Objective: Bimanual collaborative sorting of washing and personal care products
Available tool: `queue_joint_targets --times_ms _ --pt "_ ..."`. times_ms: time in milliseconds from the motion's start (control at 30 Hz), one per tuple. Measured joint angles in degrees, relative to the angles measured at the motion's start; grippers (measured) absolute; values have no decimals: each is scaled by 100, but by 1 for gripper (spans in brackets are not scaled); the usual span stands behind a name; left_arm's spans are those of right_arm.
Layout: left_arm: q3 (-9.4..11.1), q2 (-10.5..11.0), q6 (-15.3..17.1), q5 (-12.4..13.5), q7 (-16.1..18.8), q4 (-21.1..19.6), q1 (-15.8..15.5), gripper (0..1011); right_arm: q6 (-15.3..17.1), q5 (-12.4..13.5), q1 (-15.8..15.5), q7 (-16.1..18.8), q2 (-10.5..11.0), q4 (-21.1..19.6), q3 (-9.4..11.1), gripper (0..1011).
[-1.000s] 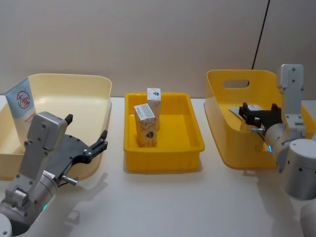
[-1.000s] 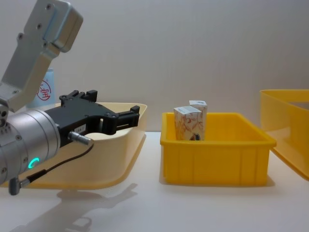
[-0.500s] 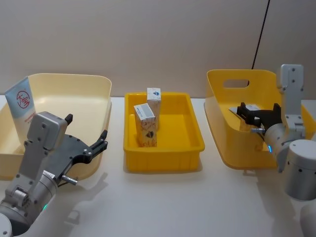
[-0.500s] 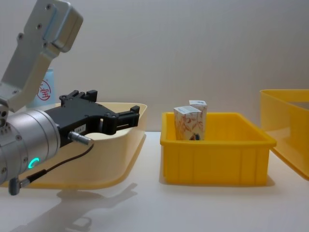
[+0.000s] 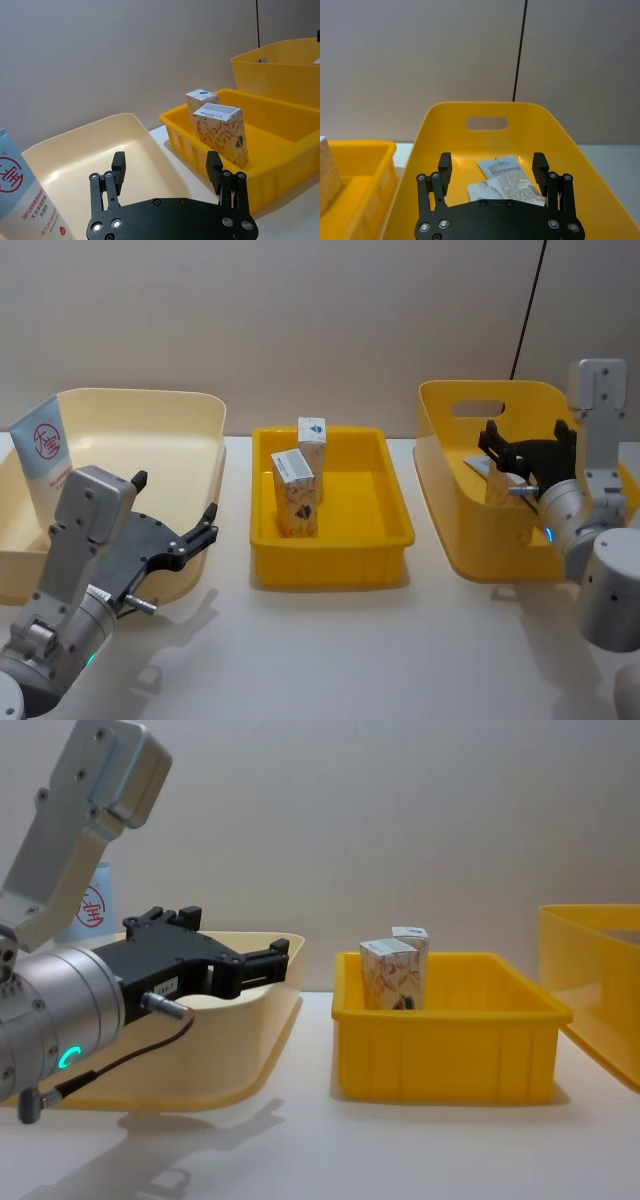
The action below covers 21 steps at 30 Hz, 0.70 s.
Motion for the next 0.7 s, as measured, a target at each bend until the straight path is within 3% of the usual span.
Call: queue_joint_targets --times_ms 267,700 --pt "0 0 0 0 0 0 0 1003 -530 -10 -94 203 54 -143 -28 1001" --pt "0 0 0 0 0 0 0 1003 -697 132 -329 303 195 -303 -157 1001"
